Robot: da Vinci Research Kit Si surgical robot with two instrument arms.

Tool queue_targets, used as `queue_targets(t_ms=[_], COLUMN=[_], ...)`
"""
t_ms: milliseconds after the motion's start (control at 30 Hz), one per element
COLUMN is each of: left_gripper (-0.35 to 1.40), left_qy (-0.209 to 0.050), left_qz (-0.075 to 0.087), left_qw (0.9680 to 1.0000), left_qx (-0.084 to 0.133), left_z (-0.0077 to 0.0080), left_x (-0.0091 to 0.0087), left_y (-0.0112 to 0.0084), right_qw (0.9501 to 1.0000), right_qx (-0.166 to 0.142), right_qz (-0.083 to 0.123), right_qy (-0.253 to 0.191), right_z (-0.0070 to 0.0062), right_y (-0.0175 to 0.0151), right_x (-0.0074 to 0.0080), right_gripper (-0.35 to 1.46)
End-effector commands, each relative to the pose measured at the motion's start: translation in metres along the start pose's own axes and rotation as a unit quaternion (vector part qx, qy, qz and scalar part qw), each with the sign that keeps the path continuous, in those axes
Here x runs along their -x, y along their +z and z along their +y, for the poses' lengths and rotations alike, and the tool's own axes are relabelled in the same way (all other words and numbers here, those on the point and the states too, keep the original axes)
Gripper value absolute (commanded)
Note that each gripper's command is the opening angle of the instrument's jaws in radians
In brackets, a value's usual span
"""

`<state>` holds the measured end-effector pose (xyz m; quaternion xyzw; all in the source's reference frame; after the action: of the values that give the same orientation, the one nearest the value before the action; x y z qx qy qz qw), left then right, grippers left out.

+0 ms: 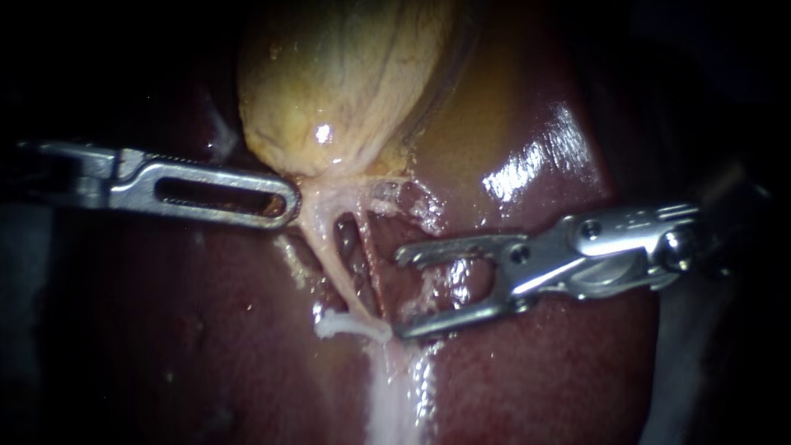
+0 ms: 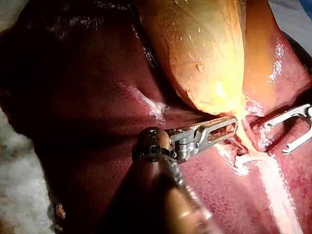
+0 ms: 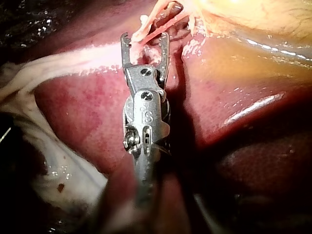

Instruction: Going back first clip left tube

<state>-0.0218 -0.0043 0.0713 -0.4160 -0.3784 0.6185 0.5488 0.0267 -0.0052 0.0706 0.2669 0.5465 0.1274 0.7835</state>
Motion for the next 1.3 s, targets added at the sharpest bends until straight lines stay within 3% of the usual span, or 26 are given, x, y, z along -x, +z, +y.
queue_targets(t_ms=[33, 367, 667, 833, 1033, 1300], left_gripper=[-0.35, -0.35, -0.35, -0.35, -0.35, -0.35], left_qy=[0.0, 0.0, 0.0, 0.001, 0.004, 0.008], left_qz=[0.0, 0.0, 0.0, 0.001, 0.006, -0.004], left_qw=[1.0, 1.0, 1.0, 1.0, 1.0, 1.0], left_qx=[0.0, 0.0, 0.0, -0.001, -0.003, -0.003], left_z=[0.0, 0.0, -0.0001, -0.0009, -0.0024, -0.0033], left_x=[0.0, 0.0, -0.0001, -0.0002, 0.0001, 0.0008], left_y=[0.0, 0.0, 0.0002, 0.0007, 0.0023, 0.0052], right_qw=[1.0, 0.9998, 0.9998, 0.9998, 0.9998, 0.9998], right_qx=[-0.001, 0.012, 0.012, 0.012, 0.012, 0.012], right_qz=[0.0, 0.001, 0.001, 0.003, 0.004, 0.004], right_qy=[-0.006, -0.018, -0.018, -0.018, -0.018, -0.018], right_z=[0.0001, 0.0004, 0.0002, 0.0, 0.0, -0.0002], right_y=[-0.0007, -0.0049, -0.0053, -0.0053, -0.0053, -0.0053], right_x=[-0.0004, -0.002, -0.002, -0.002, -0.002, -0.002], right_gripper=[0.49, 0.49, 0.49, 0.49, 0.49, 0.49])
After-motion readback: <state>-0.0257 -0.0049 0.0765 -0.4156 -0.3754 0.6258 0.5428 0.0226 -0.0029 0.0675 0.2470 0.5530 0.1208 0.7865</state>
